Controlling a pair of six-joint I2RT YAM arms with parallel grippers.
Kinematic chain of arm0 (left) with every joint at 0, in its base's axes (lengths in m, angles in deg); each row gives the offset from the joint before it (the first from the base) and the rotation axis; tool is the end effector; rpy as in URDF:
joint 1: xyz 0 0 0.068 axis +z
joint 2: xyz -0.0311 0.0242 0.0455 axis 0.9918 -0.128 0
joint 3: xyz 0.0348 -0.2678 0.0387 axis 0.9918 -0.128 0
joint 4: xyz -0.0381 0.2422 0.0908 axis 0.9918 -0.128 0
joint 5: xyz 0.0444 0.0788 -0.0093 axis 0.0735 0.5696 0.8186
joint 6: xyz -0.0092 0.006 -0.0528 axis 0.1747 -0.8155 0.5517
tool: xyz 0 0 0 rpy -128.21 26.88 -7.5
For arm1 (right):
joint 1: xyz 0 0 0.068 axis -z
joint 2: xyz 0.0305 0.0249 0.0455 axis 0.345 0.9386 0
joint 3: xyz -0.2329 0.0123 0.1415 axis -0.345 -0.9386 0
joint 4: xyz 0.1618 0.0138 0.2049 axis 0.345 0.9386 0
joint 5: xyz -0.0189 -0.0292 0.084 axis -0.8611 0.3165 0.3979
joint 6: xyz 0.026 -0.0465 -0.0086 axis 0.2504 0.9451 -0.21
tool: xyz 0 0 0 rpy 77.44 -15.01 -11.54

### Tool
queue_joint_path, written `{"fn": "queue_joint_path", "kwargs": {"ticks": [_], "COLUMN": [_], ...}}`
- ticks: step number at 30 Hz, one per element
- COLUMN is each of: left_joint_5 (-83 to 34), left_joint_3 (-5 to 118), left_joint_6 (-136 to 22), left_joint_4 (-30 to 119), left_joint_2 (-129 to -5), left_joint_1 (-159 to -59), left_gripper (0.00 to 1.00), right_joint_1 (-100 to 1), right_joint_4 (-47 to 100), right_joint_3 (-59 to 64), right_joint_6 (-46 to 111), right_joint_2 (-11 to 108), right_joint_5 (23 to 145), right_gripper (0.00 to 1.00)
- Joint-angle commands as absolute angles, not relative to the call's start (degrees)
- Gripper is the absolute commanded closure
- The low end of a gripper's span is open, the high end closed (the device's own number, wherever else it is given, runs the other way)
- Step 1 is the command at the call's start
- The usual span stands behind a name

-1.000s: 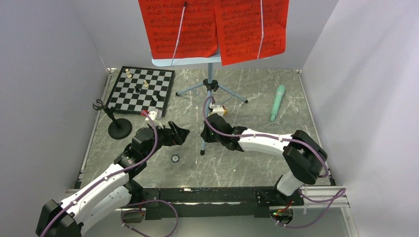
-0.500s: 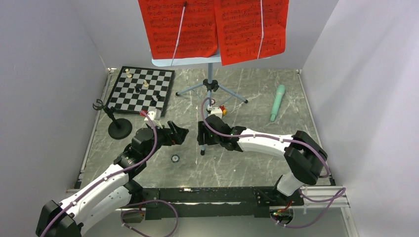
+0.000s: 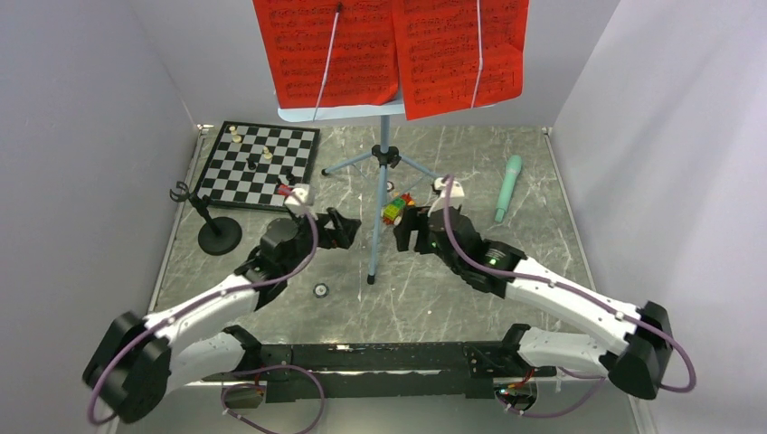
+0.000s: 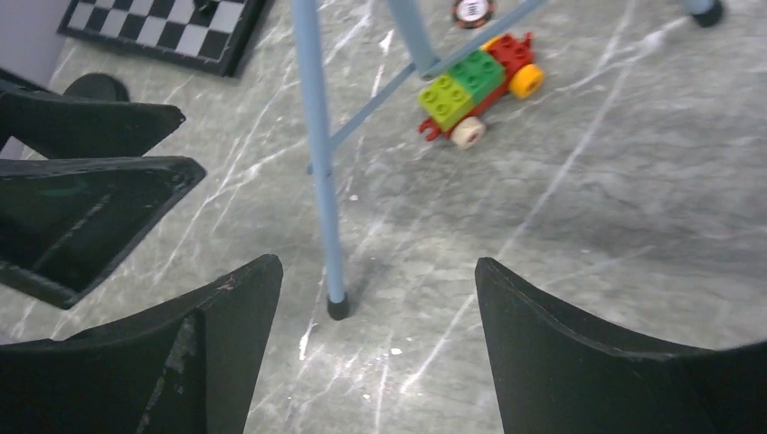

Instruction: Pack up the instrument practice props

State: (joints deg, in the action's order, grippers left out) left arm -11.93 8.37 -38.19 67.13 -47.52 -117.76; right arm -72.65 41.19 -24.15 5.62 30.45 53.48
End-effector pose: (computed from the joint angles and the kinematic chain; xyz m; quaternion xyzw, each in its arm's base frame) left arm 0.1820 -0.1248 0.2406 0.0092 0.7492 -0.3330 0.5725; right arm 0.1604 0.1857 0.2950 -0.0367 0.8502 0.2115 0.4806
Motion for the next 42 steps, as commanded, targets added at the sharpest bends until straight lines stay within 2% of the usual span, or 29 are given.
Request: {"fn": "queue_joint_path", "kwargs": {"ticks": [1,12,15,23,35,42], "left_joint_5": [-14.3,-13.1,-11.0,-0.7,4.2,9.5], "left_joint_3": [15.4,21.0,21.9,22.9,21.8,19.6], "left_joint_6": [-46.2,-54.0,-54.9,-50.9,-51.8,-51.1], "left_joint_4": [75.0,73.6,72.0,63.3,59.3,56.3], "left_joint_2": [-56.4,-70.0,-72.7,-75.6,-74.8,-71.4], "left_joint_1": [-120.5,-127.4,-128.7,-129.3,-129.3,-129.3], "left_gripper": [0.01,0.03,0.06,0.25,0.61,0.62], "right_joint_1": [-71.0,-69.3,-69.1,-68.4,-67.6,-67.4], "right_joint_4": [45.9,47.7,47.9,48.0,47.8,48.0], "right_joint_3": [-27.2,-32.6,-32.8,-33.2,-33.3,-33.2], "right_joint_6": [7.8,5.8,6.0,7.1,7.7,8.4], "right_joint_2": [24.6,15.1,14.2,13.1,11.8,10.9], "right_joint_5": [48.1,48.4,48.1,47.5,47.6,46.8], "right_gripper": [0.18,0.17,0.17,0.17,0.17,0.17]}}
